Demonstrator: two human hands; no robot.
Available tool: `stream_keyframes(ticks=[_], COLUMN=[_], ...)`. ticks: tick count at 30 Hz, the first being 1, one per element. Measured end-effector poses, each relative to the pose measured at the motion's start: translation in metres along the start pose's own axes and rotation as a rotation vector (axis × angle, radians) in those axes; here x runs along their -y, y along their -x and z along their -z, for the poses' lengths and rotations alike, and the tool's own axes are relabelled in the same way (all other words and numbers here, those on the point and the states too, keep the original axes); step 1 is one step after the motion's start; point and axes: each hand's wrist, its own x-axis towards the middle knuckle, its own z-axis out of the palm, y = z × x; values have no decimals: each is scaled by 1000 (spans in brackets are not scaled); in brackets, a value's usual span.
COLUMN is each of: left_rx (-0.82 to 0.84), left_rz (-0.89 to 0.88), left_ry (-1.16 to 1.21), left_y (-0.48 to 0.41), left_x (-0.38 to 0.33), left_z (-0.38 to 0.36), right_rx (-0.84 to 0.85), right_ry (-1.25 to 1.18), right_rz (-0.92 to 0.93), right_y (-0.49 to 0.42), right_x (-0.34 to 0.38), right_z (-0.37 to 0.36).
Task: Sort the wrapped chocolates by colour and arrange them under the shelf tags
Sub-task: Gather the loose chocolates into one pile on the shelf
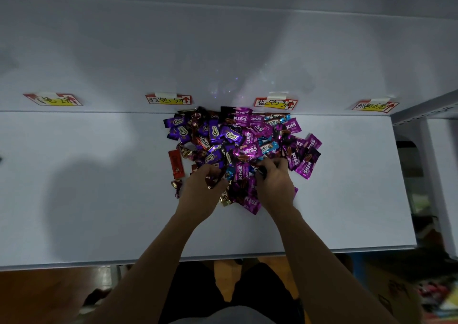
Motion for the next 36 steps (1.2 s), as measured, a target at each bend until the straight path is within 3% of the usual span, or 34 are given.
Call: stream_keyframes(ticks=[3,10,23,30,36], left_rx=[9,8,21,-42,-84], left_rz=[-1,13,-109,55,144], left_ry=[-3,80,155,177,236], left_y=[-2,-1,-12,-27,-48], left_x=[0,-4,-42,-75,-102], left_z=[2,0,-40,-89,-135], right_rx=[-11,58,-68,-98,23], right_ry=[-33,-327,-599,-838,-945], right_rz=[7,-206,-297,-396,-366], right_y=[4,14,23,-29,-74], right_x=[1,4,-24,-54,-78], right_z=[2,20,69,88,90])
